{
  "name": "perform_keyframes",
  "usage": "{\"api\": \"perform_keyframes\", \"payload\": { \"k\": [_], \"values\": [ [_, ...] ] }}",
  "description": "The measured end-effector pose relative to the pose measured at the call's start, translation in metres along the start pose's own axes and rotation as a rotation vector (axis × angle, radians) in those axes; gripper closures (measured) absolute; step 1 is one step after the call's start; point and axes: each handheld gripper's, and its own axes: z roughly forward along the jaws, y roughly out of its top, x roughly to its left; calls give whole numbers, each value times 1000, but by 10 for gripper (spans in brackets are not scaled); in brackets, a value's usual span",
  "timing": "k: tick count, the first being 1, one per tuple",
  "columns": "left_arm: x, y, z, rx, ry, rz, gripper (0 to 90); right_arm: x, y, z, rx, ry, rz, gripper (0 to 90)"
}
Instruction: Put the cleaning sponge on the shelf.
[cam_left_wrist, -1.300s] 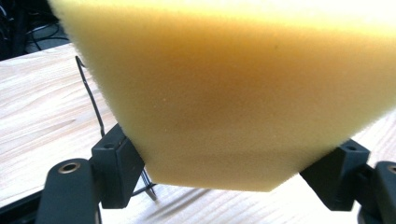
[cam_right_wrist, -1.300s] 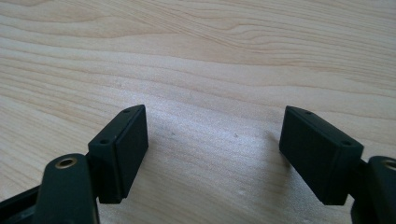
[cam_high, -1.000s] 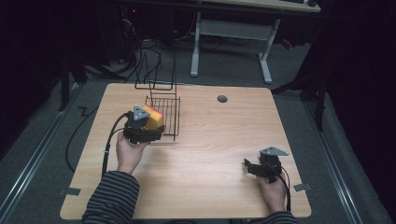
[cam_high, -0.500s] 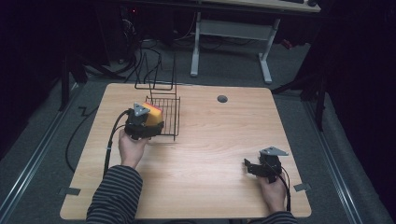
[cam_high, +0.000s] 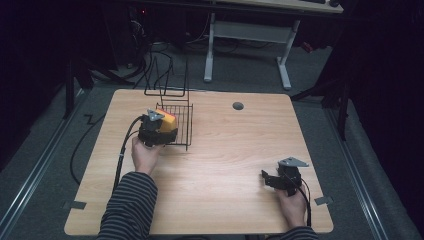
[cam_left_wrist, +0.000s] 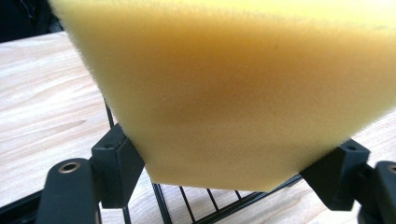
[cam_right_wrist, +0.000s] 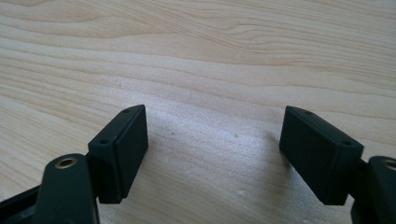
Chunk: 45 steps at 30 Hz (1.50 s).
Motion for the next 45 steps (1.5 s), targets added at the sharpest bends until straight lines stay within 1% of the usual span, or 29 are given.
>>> {"api": "perform_keyframes", "payload": {
  "k": [8,10,12,13,17,20,26,37,39,42,45],
  "values": [
    [-1,-2,12,18,-3,-9,240,0,0,0,0,0,0,240],
    [-1,-2,16,20,0,-21,240,0,0,0,-1,0,2,240],
    [-1,-2,17,22,1,-24,239,0,0,0,-1,0,2,240],
    [-2,-3,20,24,-2,-33,239,0,0,0,-1,0,2,240],
    [-4,-4,24,28,3,-27,238,0,0,0,-1,0,2,240],
    [-3,-5,26,34,9,-36,237,0,0,0,-1,0,2,240],
    [-2,-5,27,38,19,-32,237,0,0,0,-1,0,2,240],
    [-1,-6,27,35,13,-31,223,0,0,0,-1,0,2,240],
    [-1,-7,28,35,12,-30,205,0,0,0,-1,0,2,240],
    [-1,-9,31,57,0,-32,160,0,0,0,-1,0,2,240],
    [0,-10,32,55,-3,-46,143,0,0,0,-1,0,2,240]
  ]
}}
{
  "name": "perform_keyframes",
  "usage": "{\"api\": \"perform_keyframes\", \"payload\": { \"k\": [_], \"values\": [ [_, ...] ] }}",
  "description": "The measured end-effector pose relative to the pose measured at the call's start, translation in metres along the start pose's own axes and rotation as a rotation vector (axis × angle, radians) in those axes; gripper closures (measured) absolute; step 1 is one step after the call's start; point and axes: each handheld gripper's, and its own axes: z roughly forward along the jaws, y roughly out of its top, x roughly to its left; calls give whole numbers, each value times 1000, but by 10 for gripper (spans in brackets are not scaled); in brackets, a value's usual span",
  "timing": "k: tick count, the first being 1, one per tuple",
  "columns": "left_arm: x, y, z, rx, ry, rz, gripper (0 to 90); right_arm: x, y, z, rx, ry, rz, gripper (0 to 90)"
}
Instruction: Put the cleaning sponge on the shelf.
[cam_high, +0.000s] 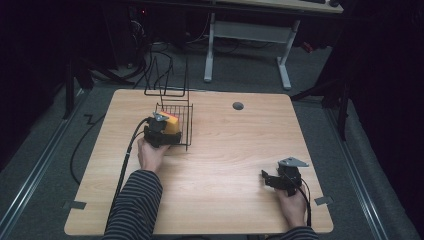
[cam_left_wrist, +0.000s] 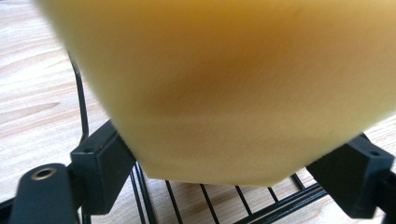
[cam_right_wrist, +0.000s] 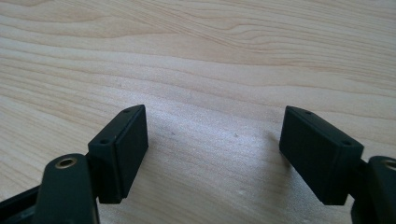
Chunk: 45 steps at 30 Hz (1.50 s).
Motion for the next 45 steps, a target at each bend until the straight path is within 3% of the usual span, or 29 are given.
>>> {"api": "perform_keyframes", "payload": {
  "k": [14,31,35,45],
  "values": [
    [2,-2,-10,-12,-23,-14,3,0,0,0,0,0,0,240],
    [3,-10,-31,-47,-64,-16,1,0,0,0,0,0,-1,239],
    [2,-11,-38,-51,-58,1,3,0,0,0,0,0,-1,240],
    [3,-16,-51,-72,-62,-1,19,0,0,0,0,0,-1,240]
  ]
}}
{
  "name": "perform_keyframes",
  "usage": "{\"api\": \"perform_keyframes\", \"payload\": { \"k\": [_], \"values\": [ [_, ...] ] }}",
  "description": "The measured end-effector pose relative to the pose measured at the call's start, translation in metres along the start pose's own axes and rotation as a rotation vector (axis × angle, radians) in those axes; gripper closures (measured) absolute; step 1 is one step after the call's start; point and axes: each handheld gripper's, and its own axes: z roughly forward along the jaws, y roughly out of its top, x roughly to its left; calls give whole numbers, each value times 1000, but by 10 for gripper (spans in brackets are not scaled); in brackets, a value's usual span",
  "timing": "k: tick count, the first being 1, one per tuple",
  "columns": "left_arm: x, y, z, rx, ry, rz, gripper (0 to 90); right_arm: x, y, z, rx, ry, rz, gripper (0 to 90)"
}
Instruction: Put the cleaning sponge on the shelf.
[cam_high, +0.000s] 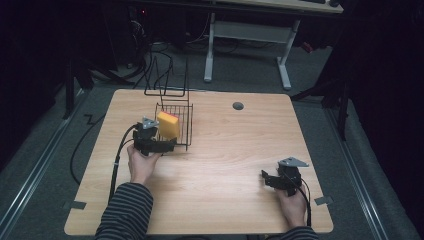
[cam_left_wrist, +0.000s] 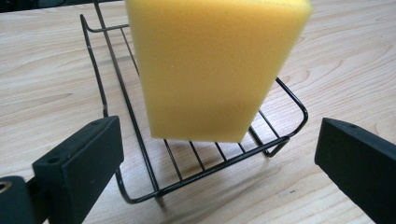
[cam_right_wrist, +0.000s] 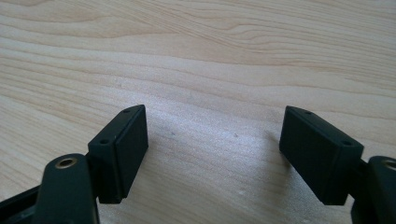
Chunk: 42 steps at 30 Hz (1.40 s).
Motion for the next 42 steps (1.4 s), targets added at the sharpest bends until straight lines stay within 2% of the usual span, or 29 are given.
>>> {"api": "perform_keyframes", "payload": {
  "k": [11,15,21,34,42],
  "values": [
    [-3,-3,-18,-8,-23,19,22,0,0,0,0,0,0,240],
    [-3,-7,-25,-23,-36,10,26,0,0,0,0,0,0,240],
    [-2,-13,-32,-18,-23,16,40,0,0,0,0,0,0,240],
    [9,-31,-57,-49,-16,-23,55,0,0,0,0,0,0,239],
    [11,-42,-66,-52,-17,-31,71,0,0,0,0,0,0,240]
  ]
}}
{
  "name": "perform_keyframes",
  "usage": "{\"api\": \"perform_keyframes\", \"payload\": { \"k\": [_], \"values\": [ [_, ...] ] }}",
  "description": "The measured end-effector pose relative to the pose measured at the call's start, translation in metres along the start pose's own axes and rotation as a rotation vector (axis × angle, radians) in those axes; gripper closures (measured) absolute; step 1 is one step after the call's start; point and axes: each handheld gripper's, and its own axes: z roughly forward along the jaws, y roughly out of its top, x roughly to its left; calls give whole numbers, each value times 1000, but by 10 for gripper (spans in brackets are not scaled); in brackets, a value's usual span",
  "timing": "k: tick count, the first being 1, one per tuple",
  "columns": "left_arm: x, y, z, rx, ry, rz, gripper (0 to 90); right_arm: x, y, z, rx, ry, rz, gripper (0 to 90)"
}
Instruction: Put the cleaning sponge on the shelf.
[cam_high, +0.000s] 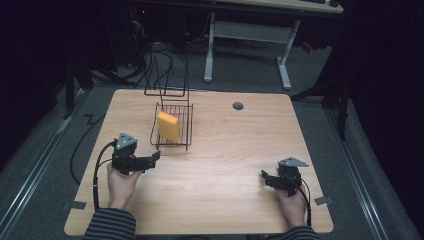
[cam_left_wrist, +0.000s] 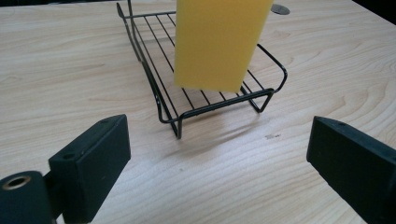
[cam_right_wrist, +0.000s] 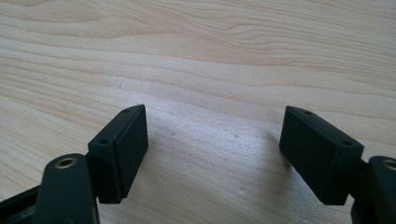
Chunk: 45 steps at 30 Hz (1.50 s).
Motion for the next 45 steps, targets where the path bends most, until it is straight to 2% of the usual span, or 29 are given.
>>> {"api": "perform_keyframes", "payload": {
  "k": [13,19,28,37,41,44,45],
  "values": [
    [3,-17,-5,-10,2,-36,85,0,0,0,0,0,0,240],
    [5,-27,-4,2,-19,-42,116,0,0,0,0,0,0,239],
    [8,-40,0,26,-13,-57,124,0,0,0,0,0,0,239],
    [13,-51,2,40,-22,-90,145,0,0,0,0,-1,0,240],
    [16,-59,4,47,-12,-105,147,0,0,0,0,0,0,240],
    [17,-62,6,57,-1,-102,148,0,0,0,0,-1,0,240],
    [17,-65,7,70,15,-89,148,0,0,0,0,-1,0,240]
  ]
}}
